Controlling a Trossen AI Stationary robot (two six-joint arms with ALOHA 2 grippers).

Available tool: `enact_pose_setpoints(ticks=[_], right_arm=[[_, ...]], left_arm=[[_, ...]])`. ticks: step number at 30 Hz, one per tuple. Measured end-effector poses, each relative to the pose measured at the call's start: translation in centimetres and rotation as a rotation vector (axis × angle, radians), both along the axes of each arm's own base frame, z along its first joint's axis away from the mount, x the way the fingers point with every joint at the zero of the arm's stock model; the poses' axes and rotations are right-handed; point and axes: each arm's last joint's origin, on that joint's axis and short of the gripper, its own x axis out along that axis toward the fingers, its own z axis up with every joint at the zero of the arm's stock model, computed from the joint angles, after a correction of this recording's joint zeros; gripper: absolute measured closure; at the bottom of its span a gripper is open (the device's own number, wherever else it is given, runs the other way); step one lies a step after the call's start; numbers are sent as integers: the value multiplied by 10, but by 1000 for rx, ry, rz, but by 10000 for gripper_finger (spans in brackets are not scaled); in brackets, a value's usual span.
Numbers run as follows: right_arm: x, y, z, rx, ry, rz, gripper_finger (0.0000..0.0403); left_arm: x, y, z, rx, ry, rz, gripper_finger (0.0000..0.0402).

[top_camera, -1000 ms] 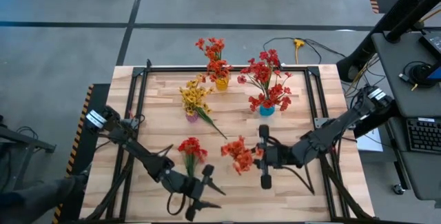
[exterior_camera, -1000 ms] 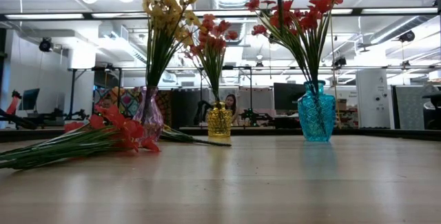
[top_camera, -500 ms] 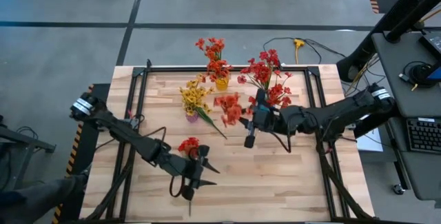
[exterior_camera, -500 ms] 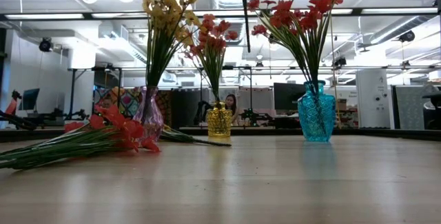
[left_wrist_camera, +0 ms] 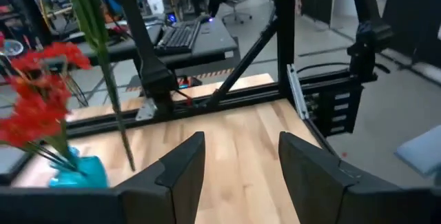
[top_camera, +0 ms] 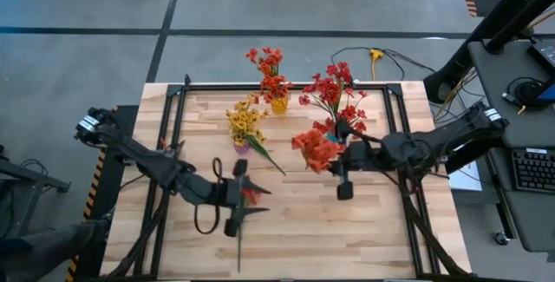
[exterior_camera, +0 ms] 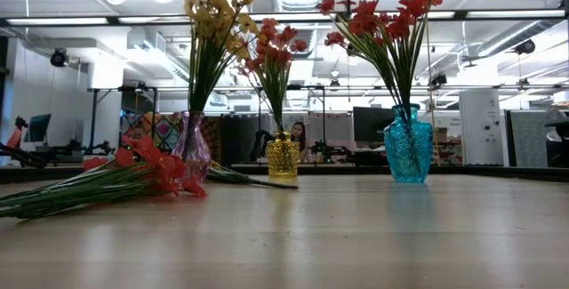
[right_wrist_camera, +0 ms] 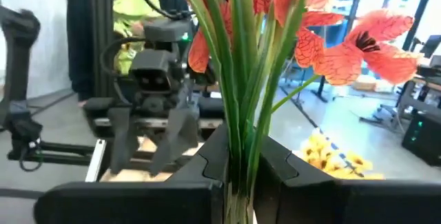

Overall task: Sort flowers into vase by color
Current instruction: Put the orange flower into the yellow vase

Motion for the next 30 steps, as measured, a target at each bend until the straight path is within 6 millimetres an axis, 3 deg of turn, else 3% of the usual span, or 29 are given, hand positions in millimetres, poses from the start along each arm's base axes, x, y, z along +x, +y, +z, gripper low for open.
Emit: enact_pose_setpoints(ticks=[6, 11, 20, 30], right_arm=[[-6, -4, 8, -13, -41, -15, 374], [-4, -16, 18, -85, -141, -75, 374], [16, -69, 45, -163, -245, -261, 374], [50, -117, 85, -224, -194, -403, 374]], left_arm=[[-19, 21, 45, 98, 9, 11, 218], [-35, 47, 59, 227, 14, 28, 210], [-53, 92, 62, 286, 6, 62, 210], [-51, 109, 61, 254, 25, 178, 209]])
